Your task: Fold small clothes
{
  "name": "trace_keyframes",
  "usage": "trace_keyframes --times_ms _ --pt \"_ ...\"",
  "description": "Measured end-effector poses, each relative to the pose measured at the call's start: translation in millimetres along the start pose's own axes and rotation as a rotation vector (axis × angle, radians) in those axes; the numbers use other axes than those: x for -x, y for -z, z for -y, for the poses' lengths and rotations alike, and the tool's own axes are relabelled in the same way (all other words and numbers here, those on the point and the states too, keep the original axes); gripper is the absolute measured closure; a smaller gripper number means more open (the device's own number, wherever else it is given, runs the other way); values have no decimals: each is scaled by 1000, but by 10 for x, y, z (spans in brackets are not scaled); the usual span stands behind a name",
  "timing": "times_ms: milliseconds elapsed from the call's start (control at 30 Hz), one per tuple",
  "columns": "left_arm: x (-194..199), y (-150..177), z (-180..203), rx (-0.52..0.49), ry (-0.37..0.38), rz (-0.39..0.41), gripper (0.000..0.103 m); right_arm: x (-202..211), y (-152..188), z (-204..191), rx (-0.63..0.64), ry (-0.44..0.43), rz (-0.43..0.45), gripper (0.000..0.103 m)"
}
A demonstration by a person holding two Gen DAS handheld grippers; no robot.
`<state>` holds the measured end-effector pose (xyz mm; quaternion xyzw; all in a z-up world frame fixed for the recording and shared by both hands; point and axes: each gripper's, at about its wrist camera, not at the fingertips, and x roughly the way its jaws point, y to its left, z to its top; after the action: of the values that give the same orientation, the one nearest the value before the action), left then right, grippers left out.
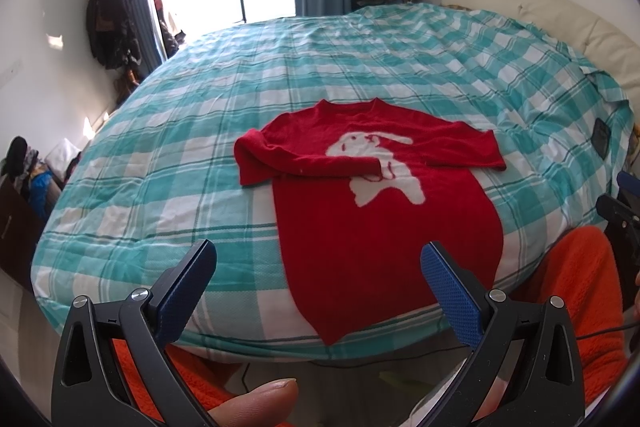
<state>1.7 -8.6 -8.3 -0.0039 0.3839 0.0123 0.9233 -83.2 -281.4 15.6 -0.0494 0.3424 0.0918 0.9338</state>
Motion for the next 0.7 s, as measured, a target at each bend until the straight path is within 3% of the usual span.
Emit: trace_keyframes --times_ms 700 --pt "-105 10 64 -2 -57 -70 1 -32 34 65 -27 9 2 0"
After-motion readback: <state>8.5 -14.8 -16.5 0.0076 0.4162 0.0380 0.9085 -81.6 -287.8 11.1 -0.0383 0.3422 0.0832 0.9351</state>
